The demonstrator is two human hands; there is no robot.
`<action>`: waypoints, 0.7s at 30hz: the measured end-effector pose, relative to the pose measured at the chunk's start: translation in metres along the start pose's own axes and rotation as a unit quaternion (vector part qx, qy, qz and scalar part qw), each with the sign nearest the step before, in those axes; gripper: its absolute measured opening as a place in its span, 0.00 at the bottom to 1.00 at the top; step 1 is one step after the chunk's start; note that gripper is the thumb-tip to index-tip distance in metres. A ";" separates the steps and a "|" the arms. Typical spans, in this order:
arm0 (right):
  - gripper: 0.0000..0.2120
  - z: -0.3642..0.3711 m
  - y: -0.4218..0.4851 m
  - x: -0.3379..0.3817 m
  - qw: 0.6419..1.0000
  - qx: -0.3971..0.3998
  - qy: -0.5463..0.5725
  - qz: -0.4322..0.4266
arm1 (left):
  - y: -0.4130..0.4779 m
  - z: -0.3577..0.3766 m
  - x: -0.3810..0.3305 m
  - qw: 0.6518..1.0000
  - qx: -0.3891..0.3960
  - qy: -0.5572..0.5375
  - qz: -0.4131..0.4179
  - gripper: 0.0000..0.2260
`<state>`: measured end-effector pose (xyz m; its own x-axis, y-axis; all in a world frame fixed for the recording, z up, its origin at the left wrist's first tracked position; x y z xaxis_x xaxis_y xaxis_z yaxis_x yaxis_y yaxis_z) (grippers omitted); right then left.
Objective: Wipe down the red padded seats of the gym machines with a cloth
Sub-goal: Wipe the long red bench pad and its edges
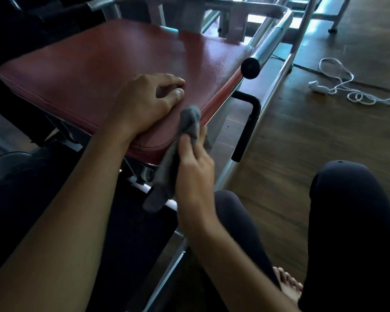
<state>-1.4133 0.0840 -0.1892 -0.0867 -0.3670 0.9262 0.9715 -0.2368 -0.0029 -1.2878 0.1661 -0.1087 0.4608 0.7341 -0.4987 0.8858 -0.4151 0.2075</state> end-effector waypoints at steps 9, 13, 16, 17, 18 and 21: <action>0.24 0.002 -0.014 0.002 1.000 0.014 -0.026 0.002 | 0.003 0.001 0.002 1.000 0.001 -0.011 -0.003 0.20; 0.28 -0.021 0.052 0.002 0.997 -0.030 -0.067 0.020 | 0.000 0.000 -0.002 1.000 -0.001 -0.001 0.007 0.18; 0.36 -0.025 0.058 0.000 0.996 -0.051 -0.060 0.035 | 0.001 0.000 -0.001 1.000 -0.001 0.001 0.003 0.18; 0.33 -0.018 0.038 -0.002 0.998 -0.034 -0.045 0.033 | 0.002 0.000 0.000 1.000 -0.003 0.000 0.001 0.19; 0.30 -0.010 0.017 -0.003 0.999 -0.010 -0.036 0.016 | 0.003 -0.001 0.001 1.000 -0.005 -0.001 0.000 0.20; 0.26 0.000 0.004 -0.001 1.000 0.011 -0.007 -0.014 | 0.003 0.001 0.004 1.000 -0.003 -0.006 -0.001 0.21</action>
<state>-1.4095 0.0833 -0.1906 -0.1115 -0.3485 0.9307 0.9736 -0.2262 0.0319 -1.2838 0.1673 -0.1107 0.4585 0.7283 -0.5093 0.8870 -0.4110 0.2107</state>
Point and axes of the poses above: each hand's wrist, its own y-axis towards the middle knuckle, its own z-axis out of the palm, x = y × z, the point moved 10 cm from there along y, towards the middle knuckle, and after that the axes turned 8 degrees about x, right-handed, at the moved point
